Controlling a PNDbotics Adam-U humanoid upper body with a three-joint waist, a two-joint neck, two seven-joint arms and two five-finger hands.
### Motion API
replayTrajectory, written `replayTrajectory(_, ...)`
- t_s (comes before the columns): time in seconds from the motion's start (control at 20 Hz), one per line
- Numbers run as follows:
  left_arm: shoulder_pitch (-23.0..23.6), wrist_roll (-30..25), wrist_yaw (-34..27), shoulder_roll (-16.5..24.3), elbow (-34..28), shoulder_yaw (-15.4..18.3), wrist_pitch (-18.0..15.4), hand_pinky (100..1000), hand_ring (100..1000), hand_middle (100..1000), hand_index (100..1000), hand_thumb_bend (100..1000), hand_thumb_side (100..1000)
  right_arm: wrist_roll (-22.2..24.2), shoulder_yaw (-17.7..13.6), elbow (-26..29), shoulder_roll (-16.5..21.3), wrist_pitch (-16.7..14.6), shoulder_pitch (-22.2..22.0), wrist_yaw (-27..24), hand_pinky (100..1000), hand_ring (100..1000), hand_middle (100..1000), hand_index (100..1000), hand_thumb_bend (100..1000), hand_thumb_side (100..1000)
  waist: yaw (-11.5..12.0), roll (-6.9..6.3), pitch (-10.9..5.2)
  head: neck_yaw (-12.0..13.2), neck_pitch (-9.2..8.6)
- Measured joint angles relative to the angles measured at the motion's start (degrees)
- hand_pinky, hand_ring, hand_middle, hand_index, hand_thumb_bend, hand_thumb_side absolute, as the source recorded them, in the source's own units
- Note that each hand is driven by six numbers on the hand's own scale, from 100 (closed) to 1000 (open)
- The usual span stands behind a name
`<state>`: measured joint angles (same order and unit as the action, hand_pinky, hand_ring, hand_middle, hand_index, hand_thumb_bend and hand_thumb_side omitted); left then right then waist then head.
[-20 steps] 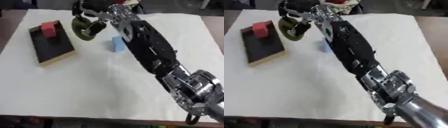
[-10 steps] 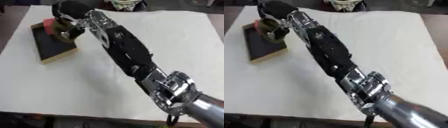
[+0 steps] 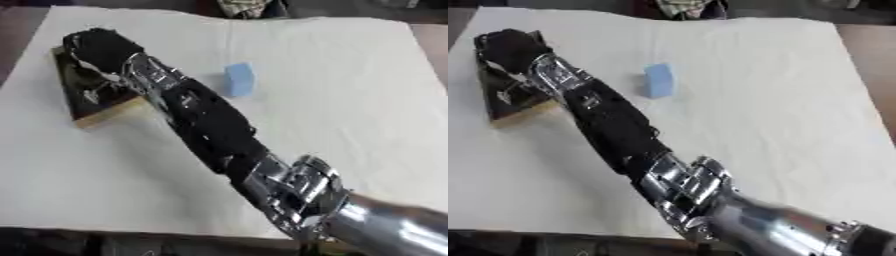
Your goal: Pick up objects on the table and place them in the box.
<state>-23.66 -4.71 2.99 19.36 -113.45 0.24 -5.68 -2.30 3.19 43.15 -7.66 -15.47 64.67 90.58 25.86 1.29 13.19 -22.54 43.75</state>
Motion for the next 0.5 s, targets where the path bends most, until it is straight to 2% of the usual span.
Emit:
replayTrajectory(0.1,-0.1,-0.2,-0.2,-0.3,0.0,-0.2,-0.1,589,698,700,848,100,501,-2.0,-0.3,-0.3,-0.3,0.9,-0.3,1.8,801,788,732,510,100,236,0.2,0.01,0.20,-0.6,-0.02)
replayTrajectory(0.15,-0.1,-0.3,-0.2,-0.4,0.0,-0.2,-0.1,588,698,700,848,100,505,-2.8,-0.4,-0.5,-0.3,1.3,-0.3,2.5,805,793,743,635,100,241,0.3,0.01,0.25,-0.8,-0.03)
replayTrajectory(0.25,-0.1,-0.5,-0.2,-0.4,0.0,-0.2,-0.1,588,699,700,849,100,507,-4.1,-0.6,-0.8,-0.3,1.9,-0.7,3.7,806,797,750,715,100,246,0.3,0.12,0.27,-1.1,-0.05)
replayTrajectory(0.45,-0.1,-0.6,-0.2,-0.4,0.0,-0.5,-0.1,588,699,700,849,100,507,-5.4,-0.8,-1.5,-0.6,2.9,-1.0,5.1,806,797,750,715,100,246,0.3,0.23,0.38,-1.3,-0.13)
replayTrajectory(0.5,-0.1,-0.7,-0.2,-0.4,0.0,-0.5,-0.1,588,699,700,849,100,511,-5.5,-0.8,-1.6,-0.7,3.0,-1.1,5.2,808,803,760,839,100,267,0.3,0.23,0.38,-1.3,-0.18)
